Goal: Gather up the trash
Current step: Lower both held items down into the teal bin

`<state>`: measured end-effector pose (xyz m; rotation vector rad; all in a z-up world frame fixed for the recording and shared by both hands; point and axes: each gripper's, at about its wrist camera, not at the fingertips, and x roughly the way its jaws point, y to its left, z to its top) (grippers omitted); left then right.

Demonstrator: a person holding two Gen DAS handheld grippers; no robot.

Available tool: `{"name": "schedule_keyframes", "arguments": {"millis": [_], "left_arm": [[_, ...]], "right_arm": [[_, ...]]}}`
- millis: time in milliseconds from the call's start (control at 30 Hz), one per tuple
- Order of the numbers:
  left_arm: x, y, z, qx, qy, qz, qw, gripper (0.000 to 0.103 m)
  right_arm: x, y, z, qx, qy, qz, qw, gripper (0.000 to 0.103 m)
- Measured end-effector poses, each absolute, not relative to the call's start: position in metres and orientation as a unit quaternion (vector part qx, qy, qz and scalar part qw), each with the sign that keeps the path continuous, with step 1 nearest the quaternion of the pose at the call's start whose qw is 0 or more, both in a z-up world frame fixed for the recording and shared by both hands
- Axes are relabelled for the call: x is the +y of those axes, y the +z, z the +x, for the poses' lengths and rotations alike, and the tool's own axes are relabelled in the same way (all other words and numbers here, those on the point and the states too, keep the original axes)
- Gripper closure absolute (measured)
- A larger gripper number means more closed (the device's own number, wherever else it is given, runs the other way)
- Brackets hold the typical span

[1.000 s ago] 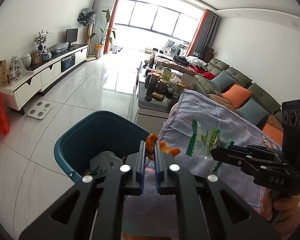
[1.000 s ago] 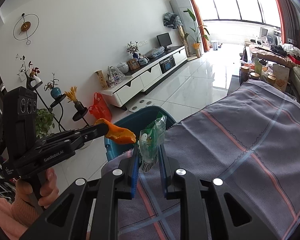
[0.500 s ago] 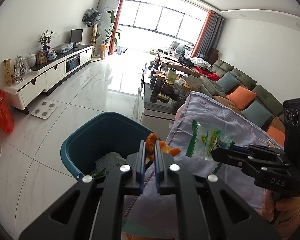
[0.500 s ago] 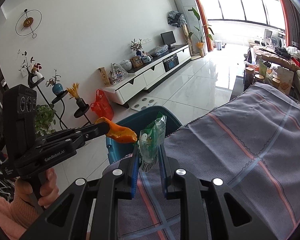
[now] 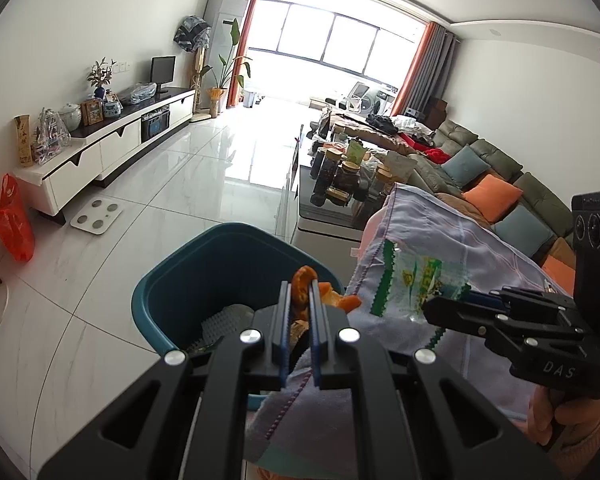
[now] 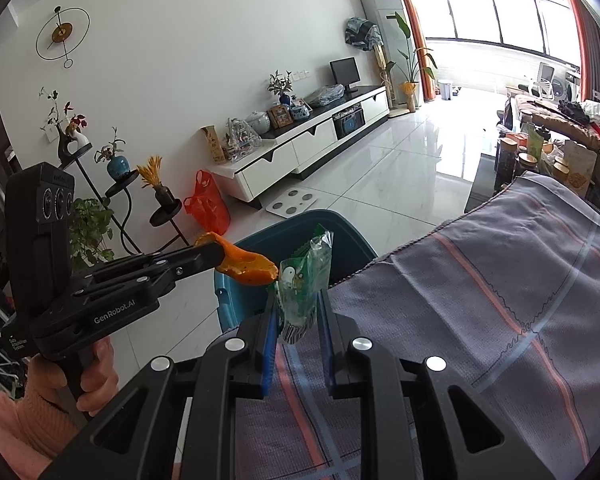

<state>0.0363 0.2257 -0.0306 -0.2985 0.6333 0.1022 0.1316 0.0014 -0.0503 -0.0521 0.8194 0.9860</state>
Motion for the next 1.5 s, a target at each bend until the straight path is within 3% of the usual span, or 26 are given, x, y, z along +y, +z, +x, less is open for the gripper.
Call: {"name": "schedule_keyframes", "arguments": {"millis": [1500], "left_arm": [[0.251, -0.049, 0.051, 0.326, 0.080, -0.156, 0.929, 0.094]], "right_arm": [[0.043, -0.067, 0.155, 0.410, 0.468, -0.043, 0.782, 0.084]]}}
